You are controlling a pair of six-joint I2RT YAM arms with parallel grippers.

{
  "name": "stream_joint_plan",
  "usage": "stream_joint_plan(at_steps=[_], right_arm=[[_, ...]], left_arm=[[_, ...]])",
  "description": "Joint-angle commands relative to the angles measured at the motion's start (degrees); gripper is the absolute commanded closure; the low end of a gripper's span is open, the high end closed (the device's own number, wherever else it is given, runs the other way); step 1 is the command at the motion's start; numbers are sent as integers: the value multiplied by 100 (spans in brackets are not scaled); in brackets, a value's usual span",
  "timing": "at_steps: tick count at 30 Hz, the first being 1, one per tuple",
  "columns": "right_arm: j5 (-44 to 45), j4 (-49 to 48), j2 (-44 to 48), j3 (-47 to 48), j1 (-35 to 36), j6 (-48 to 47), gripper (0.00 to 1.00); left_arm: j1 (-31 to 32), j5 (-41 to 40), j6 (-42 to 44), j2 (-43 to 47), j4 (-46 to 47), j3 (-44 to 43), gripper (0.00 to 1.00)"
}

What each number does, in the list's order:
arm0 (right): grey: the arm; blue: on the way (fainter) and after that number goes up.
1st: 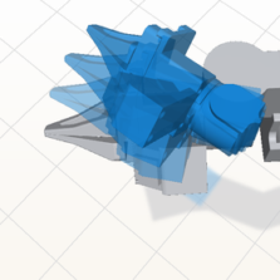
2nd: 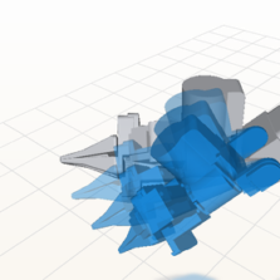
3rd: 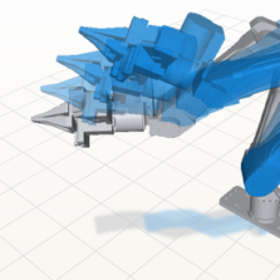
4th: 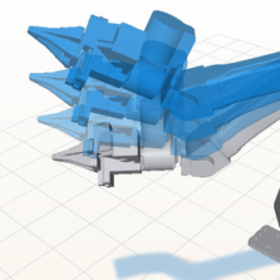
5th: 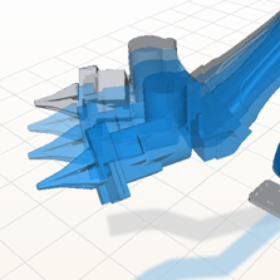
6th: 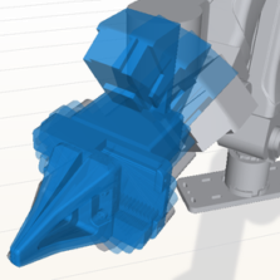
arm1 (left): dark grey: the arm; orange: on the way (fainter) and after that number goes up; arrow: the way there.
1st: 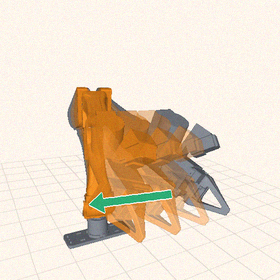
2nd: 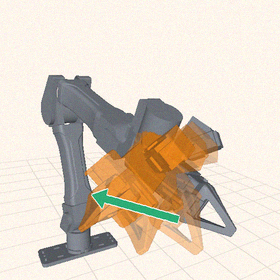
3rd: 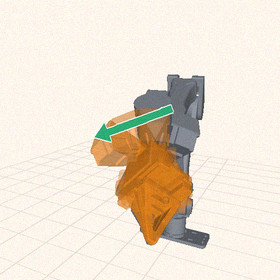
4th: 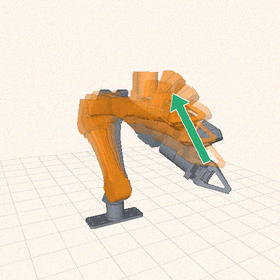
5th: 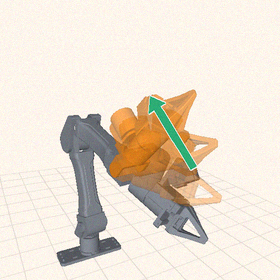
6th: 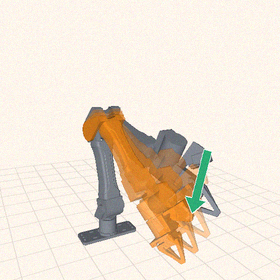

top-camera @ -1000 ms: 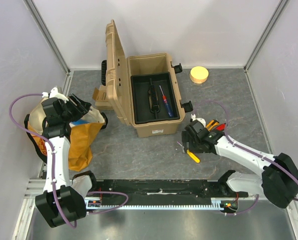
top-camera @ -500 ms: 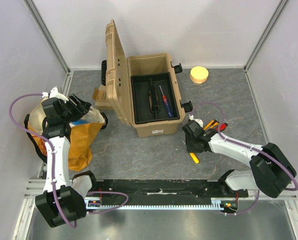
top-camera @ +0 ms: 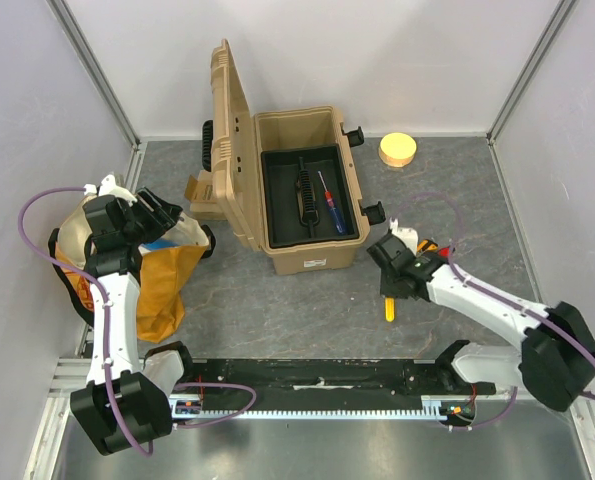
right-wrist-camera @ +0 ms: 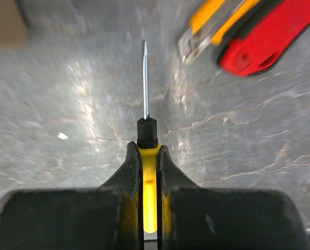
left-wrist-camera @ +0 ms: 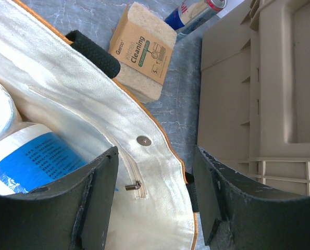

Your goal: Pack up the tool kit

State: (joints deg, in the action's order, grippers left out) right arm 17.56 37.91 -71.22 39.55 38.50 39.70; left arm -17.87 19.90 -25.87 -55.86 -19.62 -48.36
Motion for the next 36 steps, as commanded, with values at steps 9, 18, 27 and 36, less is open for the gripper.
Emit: stream_joint_plan(at_steps=[9,18,27,36], right_arm=[[2078,501,970,2539,17,-672,100],[143,-1715,128,3251,122,-1781,100],[-209,-2156,-1560,4104,123,-1993,100],[-218,-1989,-2317,4298,131,-2019,92]], left_arm=[[11,40,135,92,142,-121,36],[11,5,143,92,125,-112,36],[11,-12,161,84,116,-121,36],[11,-48,170,49,107,-130,36]])
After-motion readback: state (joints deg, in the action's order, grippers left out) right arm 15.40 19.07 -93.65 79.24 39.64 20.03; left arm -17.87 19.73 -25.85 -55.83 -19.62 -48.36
